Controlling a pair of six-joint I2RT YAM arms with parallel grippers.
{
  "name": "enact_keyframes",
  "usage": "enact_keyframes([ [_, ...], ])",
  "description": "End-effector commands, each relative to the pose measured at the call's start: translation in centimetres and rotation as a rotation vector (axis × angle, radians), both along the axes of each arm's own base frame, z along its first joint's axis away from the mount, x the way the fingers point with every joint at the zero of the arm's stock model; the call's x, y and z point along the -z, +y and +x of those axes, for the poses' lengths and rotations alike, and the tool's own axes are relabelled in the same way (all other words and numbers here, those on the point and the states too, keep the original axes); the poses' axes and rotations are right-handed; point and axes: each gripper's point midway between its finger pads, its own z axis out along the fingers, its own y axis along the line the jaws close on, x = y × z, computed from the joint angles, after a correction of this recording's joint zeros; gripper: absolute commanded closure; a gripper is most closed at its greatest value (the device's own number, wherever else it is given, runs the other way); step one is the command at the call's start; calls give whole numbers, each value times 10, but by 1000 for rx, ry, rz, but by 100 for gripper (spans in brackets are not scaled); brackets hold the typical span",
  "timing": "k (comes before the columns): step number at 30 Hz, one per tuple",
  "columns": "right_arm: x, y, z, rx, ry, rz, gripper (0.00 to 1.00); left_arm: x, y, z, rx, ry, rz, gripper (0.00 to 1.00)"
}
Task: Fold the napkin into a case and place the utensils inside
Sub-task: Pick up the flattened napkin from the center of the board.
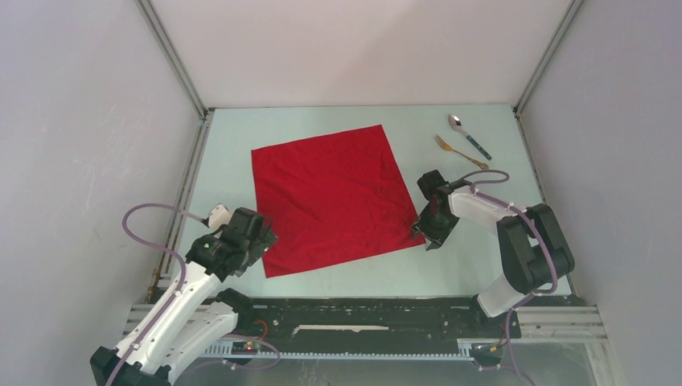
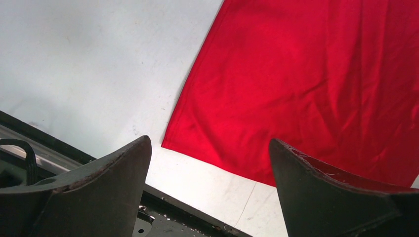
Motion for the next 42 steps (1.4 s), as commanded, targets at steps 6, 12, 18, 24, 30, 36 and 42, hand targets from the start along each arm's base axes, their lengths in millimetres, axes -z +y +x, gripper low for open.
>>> enact_keyframes([
  [6,5,1,11,29,32,-45,43,-4,-1,3,-4,-44,-24,4],
  [12,2,-1,16,14,39,-91,42,-2,1,1,0,-53,-18,4],
  [18,4,-6,18,-3,59,-128,42,-4,4,2,9,-58,7,4],
  [24,-6,-2,15,-45,63,-140,42,-4,5,3,21,-58,18,4],
  [30,-25,-2,11,-56,24,-143,42,-4,4,4,25,-57,20,4],
  [36,-14,-2,17,-41,42,-132,42,-3,1,6,36,-53,13,4],
  [42,-1,-6,22,-48,51,-155,43,-2,2,4,36,-57,10,4],
])
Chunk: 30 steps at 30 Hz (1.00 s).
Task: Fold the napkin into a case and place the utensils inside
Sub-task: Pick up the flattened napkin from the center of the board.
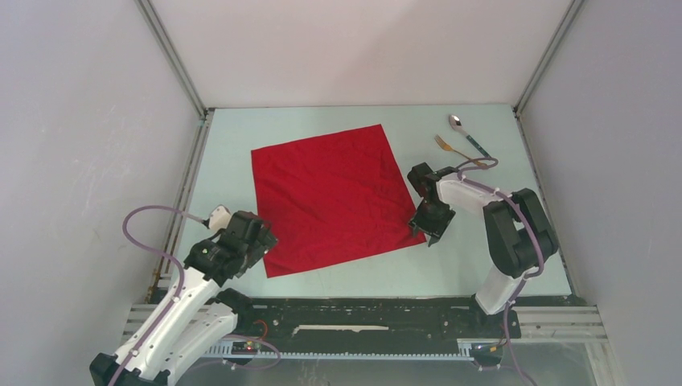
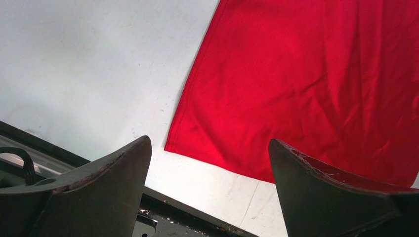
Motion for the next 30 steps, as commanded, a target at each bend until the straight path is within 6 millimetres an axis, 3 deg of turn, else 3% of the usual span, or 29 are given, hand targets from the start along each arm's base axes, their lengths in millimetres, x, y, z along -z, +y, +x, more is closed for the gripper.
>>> enact_keyframes([
  [1,6,-3,15,-8,-26,-24,43,-5,3,5,-3,-38,9,4],
  [11,35,-2,8,-23,-10,18,57,-7,4,4,-3,-37,13,4],
  [16,37,1,6,-33,-45,39,78,-3,3,3,-11,-30,4,4],
  [22,19,7,8,-37,-102,50,100,9,-5,-3,-7,20,-38,1],
  [30,-13,28,8,22,-186,118,100,44,-22,-25,-59,222,-105,5],
])
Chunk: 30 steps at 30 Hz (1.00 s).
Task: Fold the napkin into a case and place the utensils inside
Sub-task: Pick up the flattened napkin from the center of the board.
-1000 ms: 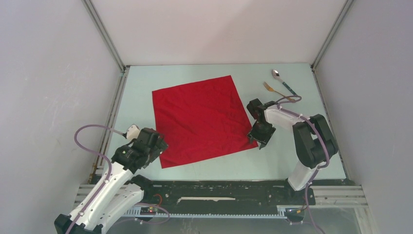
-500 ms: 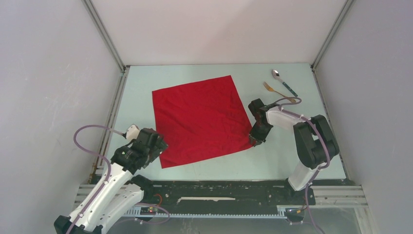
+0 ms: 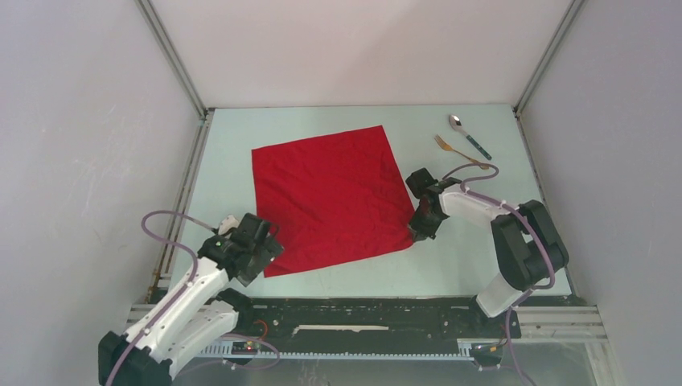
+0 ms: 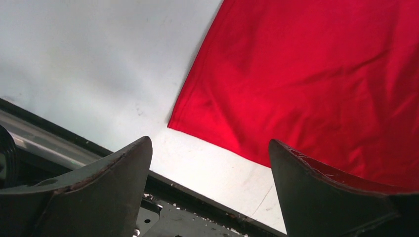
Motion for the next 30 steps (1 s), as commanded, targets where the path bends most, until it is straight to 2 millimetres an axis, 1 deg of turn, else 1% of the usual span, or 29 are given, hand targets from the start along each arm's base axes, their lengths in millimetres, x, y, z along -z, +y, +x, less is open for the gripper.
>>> enact_keyframes([
  [1,-22,8,5,55,-82,30,100,14,-12,-10,-68,93,-51,7],
  [5,-28,7,7,47,-107,23,100,26,-7,-13,-150,133,-31,12],
  [7,-28,4,6,43,-106,11,100,27,-2,-10,-181,131,-7,15],
  [9,-27,1,3,42,-98,-4,100,25,-1,-10,-201,150,-3,27],
  [10,-27,1,3,39,-96,-6,100,24,-2,-11,-214,159,-8,31],
  [11,-27,1,3,32,-94,-5,100,25,-3,-12,-229,163,-20,33],
  [15,-26,4,3,18,-95,5,100,27,-1,-12,-262,151,-27,35],
  [20,-25,2,3,13,-92,-4,100,27,1,-10,-274,167,0,35],
  [30,-19,1,-1,10,-80,6,100,41,4,-4,-280,216,45,34],
])
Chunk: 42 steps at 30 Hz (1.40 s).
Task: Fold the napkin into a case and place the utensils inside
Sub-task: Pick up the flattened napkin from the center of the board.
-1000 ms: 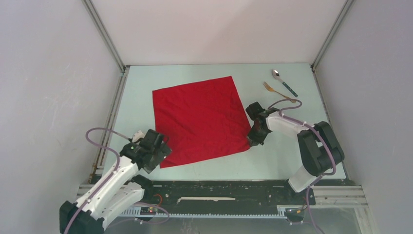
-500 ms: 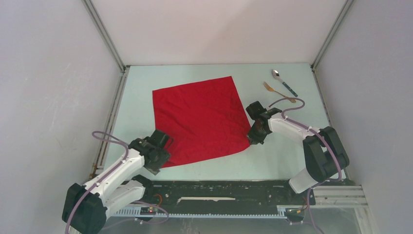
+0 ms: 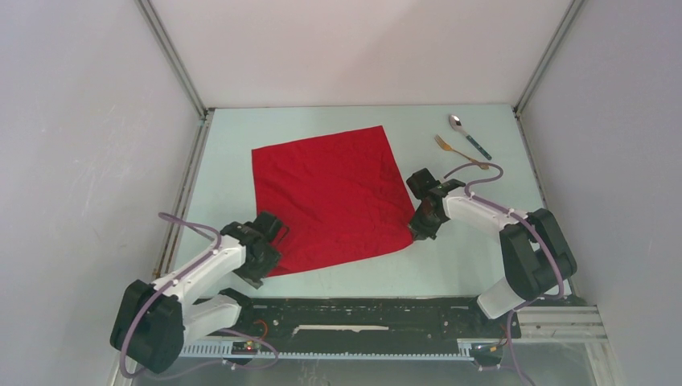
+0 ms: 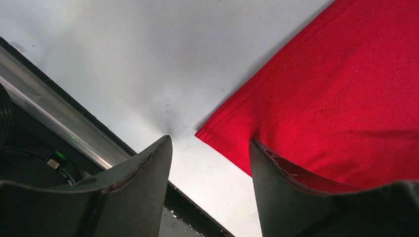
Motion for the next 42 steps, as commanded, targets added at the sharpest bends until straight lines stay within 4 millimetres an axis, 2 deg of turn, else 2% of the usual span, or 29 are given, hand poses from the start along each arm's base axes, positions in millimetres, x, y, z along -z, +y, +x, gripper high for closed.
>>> enact_keyframes([
  [1,0,-4,-1,5,-13,-9,100,-2,1,16,-26,-31,22,34],
  [7,2,-3,-3,1,-4,-1,100,10,1,15,-31,16,27,35],
  [11,1,-2,-3,0,-4,6,100,20,7,16,-61,9,26,43],
  [14,-1,-3,-3,5,-6,4,100,25,1,20,-66,-25,-20,56],
  [17,-2,-3,-3,8,-8,11,100,25,6,22,-69,-42,5,69],
  [19,-3,-2,-4,9,-8,15,100,24,10,23,-69,-51,17,80],
  [23,-5,-1,-3,11,-24,21,100,18,11,27,-56,-87,14,92],
  [26,-10,0,-1,3,-64,33,100,3,12,34,-33,-152,14,99],
  [30,-27,7,6,-77,-173,94,100,-37,14,51,8,-313,6,100],
  [33,-57,25,15,-183,-312,212,100,-80,12,64,61,-440,-5,100],
  [35,-89,39,23,-267,-444,293,100,-114,9,72,126,-523,-11,100],
  [36,-113,45,27,-307,-536,335,100,-141,6,78,162,-591,-22,100],
  [37,-125,49,27,-341,-578,361,100,-156,2,81,203,-638,-34,100],
  [40,-188,57,25,-427,-782,435,100,-233,-14,90,327,-873,-99,100],
  [41,-215,58,21,-455,-860,458,100,-269,-20,89,367,-972,-121,100],
  [42,-238,59,16,-483,-921,475,100,-295,-22,86,398,-1039,-134,100],
])
